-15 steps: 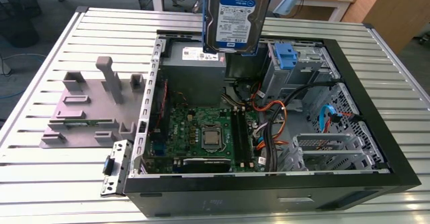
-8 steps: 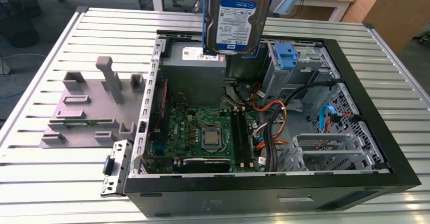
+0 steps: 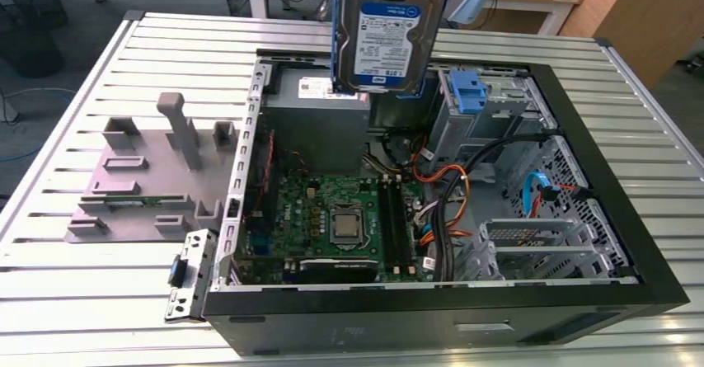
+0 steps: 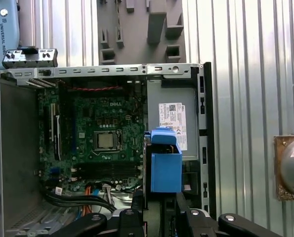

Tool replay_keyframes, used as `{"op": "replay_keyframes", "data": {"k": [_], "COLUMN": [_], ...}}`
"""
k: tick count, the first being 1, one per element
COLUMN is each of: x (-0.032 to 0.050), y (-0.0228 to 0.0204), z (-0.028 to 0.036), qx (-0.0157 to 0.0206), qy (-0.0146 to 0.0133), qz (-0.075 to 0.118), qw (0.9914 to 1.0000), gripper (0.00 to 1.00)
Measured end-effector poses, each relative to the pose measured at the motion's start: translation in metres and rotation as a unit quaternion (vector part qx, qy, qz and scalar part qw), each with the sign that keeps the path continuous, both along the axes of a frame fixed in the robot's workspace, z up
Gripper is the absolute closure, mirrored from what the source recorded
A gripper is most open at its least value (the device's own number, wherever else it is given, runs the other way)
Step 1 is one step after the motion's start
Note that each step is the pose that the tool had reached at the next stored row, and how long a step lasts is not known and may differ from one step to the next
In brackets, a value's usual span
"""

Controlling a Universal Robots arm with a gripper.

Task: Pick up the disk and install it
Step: 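Pick up the disk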

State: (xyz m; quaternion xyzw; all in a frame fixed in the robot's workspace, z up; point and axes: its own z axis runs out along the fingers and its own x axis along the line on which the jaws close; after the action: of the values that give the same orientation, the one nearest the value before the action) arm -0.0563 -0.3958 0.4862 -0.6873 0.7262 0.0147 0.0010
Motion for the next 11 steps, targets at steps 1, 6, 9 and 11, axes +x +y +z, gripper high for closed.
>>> {"op": "replay_keyframes", "data": {"k": [1,6,9,11], "x": [0.0,0.0,0.0,0.0], "y": [-0.0006,-0.0038,-0.0056,-0.0067], "z": [-0.0001,-0.0001,-0.0001,-0.0001], "qx": [0.0001,0.0001,0.0001,0.0], "qy": [-0.0001,0.0,0.0,0.0], "qz": [0.0,0.0,0.0,0.0], "qw": [1.0,1.0,1.0,1.0], "gripper": [0.65,0.65,0.65,0.65]}}
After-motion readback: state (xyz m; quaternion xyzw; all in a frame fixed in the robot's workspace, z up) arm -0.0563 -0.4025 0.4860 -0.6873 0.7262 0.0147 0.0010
